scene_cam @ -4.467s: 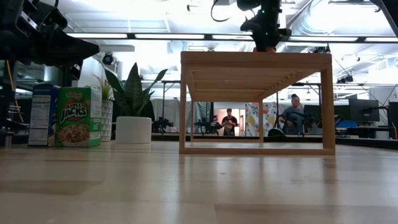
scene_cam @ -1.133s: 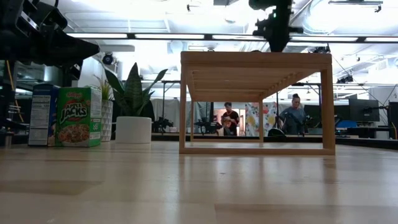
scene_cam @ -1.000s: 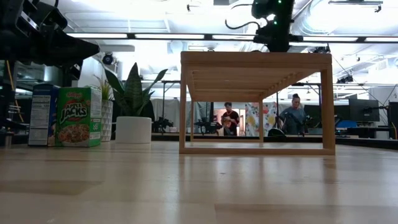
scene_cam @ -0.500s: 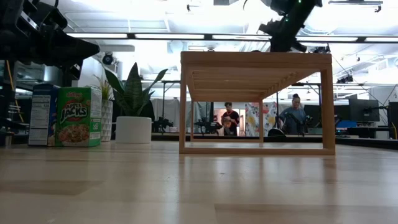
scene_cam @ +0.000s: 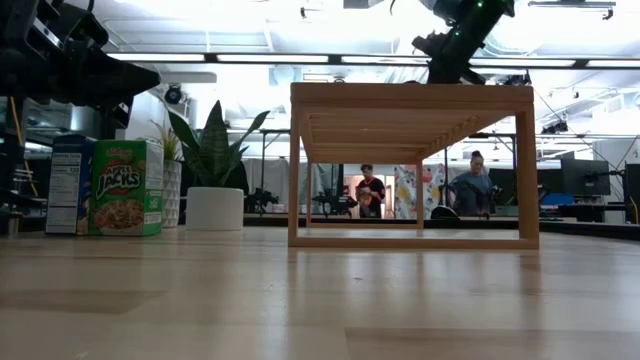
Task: Stack cereal on shelf
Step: Put the bottom right orange cereal box on the shelf, then put the bottom left orange cereal box on the shelf
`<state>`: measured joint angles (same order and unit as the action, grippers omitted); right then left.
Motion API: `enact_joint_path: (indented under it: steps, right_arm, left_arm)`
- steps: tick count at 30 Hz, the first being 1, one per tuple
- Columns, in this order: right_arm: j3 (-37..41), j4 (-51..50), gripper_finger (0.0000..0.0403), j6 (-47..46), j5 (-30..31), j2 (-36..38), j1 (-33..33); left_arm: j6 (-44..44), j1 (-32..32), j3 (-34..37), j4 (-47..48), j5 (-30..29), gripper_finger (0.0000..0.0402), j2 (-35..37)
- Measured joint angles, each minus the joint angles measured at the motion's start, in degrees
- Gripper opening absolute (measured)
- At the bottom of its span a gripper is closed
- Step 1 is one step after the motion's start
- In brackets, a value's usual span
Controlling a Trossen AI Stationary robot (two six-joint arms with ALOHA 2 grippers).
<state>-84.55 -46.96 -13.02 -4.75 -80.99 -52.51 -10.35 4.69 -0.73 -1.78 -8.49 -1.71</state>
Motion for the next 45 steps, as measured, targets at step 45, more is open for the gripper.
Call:
enact_joint_path:
  steps: [45]
  right_arm:
    - [-5.52, -21.31, 0.0000, 6.86, 5.78, 7.53, 2.00]
  left_arm:
    - [0.00, 0.01, 0.01, -0.02, -0.01, 0.0001, 0.00]
